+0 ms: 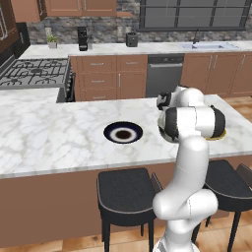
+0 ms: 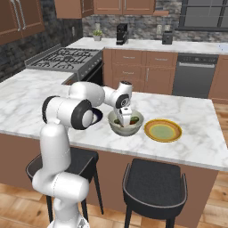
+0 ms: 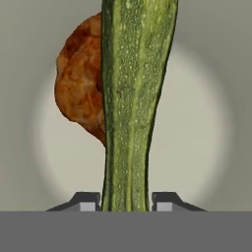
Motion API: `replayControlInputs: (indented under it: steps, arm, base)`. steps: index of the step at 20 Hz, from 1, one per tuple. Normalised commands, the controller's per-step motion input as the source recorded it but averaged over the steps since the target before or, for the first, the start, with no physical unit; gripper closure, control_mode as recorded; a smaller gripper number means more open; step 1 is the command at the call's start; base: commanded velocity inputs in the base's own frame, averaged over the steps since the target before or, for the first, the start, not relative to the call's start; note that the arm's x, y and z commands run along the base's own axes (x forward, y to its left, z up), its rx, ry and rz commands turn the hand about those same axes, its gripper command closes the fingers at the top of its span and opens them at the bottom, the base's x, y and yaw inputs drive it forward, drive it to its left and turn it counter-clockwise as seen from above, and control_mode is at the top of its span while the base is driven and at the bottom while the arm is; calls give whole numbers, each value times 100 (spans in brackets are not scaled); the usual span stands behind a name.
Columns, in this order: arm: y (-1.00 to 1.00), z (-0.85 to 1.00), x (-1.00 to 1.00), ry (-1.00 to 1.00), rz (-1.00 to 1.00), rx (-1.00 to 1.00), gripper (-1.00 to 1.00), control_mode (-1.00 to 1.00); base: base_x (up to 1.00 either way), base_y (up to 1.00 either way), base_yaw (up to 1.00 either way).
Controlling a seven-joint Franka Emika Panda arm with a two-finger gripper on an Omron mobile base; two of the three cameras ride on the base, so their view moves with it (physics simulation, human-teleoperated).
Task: Pick the chicken drumstick and squash from their plates and place them in the bowl. Then put the bowl in the fridge.
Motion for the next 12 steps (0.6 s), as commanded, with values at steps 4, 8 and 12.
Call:
replayControlInputs:
  steps: [4, 8, 12]
  arm:
    - [0, -2, 2, 0, -4, 0, -100, -100]
    - [0, 3, -1, 0, -5, 0, -100, -100]
    - [0, 19, -7, 0, -6, 0, -100, -100]
  base:
    - [0, 0, 0]
    - [0, 0, 0]
    - [0, 0, 0]
